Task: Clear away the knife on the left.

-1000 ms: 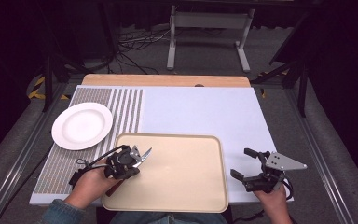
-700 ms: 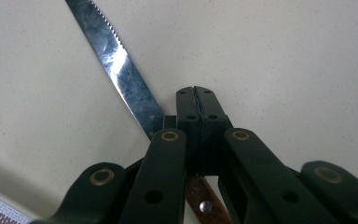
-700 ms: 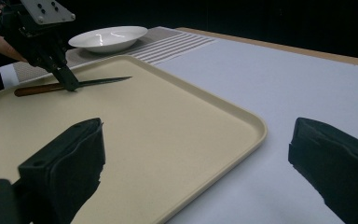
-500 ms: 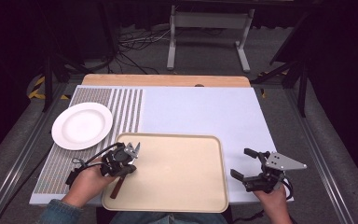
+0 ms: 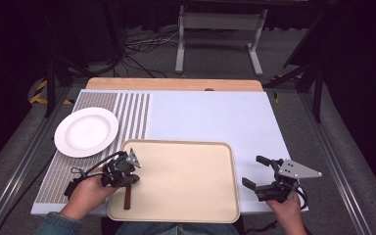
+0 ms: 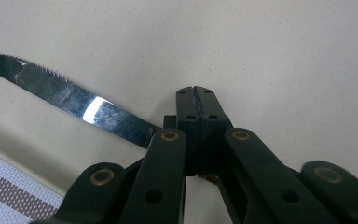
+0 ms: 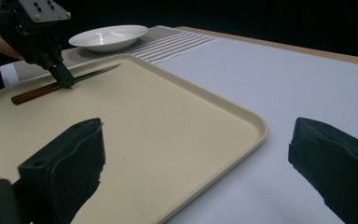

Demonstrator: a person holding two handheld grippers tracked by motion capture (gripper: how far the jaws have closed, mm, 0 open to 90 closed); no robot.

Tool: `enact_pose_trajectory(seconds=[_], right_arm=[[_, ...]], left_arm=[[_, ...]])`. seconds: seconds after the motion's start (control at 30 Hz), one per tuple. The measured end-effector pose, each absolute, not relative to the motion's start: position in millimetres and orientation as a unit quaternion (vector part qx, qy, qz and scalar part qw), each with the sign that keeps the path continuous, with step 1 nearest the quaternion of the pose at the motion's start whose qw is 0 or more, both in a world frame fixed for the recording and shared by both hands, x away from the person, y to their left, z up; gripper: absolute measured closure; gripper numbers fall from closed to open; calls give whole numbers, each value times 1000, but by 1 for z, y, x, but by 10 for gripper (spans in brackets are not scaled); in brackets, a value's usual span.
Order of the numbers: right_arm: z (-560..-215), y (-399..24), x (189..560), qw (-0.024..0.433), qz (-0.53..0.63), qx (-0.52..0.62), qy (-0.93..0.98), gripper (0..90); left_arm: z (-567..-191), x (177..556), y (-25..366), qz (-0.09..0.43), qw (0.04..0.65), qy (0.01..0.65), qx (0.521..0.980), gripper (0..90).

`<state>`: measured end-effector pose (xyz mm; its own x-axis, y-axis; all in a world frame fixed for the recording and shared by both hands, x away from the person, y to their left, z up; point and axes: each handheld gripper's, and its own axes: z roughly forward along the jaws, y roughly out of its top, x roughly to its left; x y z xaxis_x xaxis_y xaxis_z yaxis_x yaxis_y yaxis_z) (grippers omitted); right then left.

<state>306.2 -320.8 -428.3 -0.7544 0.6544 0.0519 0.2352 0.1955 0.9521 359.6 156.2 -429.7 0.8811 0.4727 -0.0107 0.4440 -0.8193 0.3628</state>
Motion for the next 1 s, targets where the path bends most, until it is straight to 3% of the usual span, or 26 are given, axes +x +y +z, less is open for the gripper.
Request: enact_pose_trajectory(seconds=[0.77,0.9,1.0], right_arm=[[-429,-320,306,186,559,298,751,41],[-429,-321,306,186,560,298,751,41],[-429,-321,306,187,561,298,750,41]], left_arm=[[-427,356,165,34,178,242,953,878],[-418,356,165,34,199,239,950,777],[-410,356,167,40,225,241,943,610]])
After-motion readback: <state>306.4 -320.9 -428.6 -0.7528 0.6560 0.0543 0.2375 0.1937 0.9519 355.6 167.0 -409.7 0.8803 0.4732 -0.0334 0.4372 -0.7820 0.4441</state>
